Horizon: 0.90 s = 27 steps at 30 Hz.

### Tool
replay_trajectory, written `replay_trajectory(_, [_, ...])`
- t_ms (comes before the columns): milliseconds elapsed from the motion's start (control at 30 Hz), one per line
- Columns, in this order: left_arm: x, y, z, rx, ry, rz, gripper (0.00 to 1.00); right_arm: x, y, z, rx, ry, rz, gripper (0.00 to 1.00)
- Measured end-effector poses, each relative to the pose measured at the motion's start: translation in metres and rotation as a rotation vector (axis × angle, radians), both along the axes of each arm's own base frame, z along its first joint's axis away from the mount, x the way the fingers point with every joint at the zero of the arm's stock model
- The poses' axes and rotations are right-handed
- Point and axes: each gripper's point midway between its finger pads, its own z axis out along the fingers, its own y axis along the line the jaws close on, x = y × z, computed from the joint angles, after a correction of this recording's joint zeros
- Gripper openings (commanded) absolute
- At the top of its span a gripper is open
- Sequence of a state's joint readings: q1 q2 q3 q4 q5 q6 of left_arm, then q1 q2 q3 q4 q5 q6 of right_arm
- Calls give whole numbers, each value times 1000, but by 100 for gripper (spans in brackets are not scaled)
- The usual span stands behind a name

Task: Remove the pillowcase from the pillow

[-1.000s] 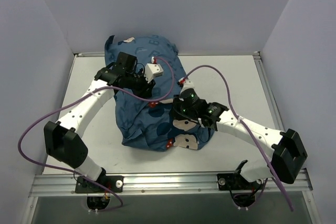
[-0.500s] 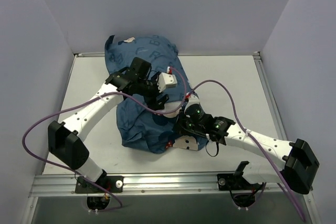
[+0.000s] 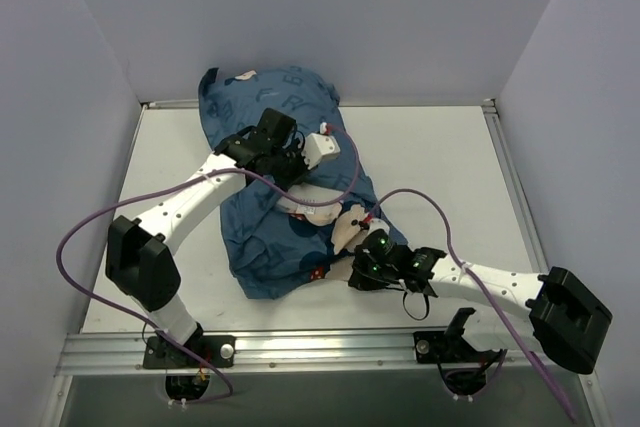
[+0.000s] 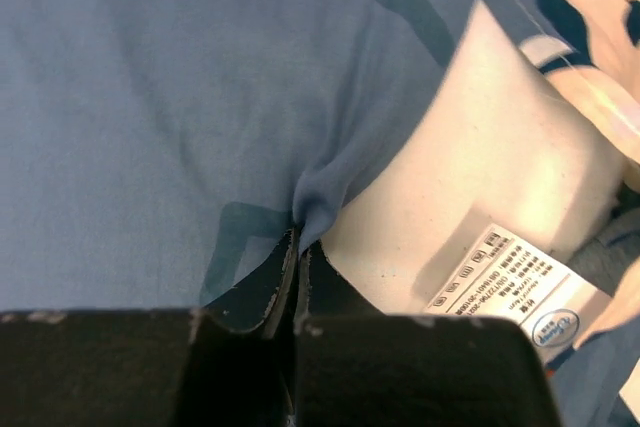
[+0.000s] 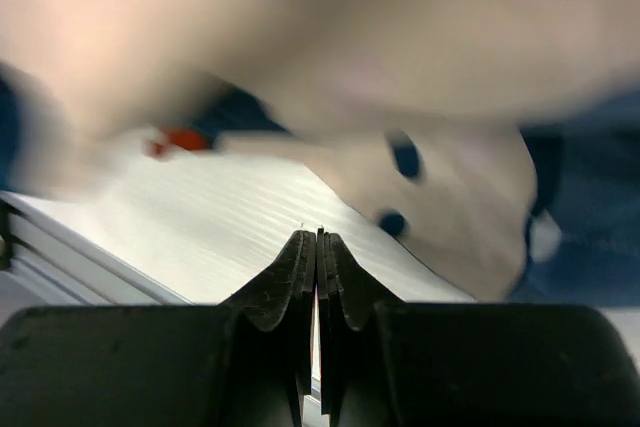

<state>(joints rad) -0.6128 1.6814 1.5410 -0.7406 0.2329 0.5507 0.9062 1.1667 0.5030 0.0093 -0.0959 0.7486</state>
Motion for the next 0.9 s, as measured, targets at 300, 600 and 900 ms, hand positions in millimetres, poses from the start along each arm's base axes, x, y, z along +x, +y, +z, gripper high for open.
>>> replay_trajectory(300, [21, 31, 18, -61, 8, 121, 2, -10, -14, 6, -37, 9, 17, 28])
replay_trajectory(600, [12, 23, 19, -107, 49, 118, 2, 74, 43, 213, 184, -443, -10, 75])
replay_trajectory(900, [14, 29, 19, -140, 90, 185, 2, 134, 85, 160, -28, -434, 72, 70])
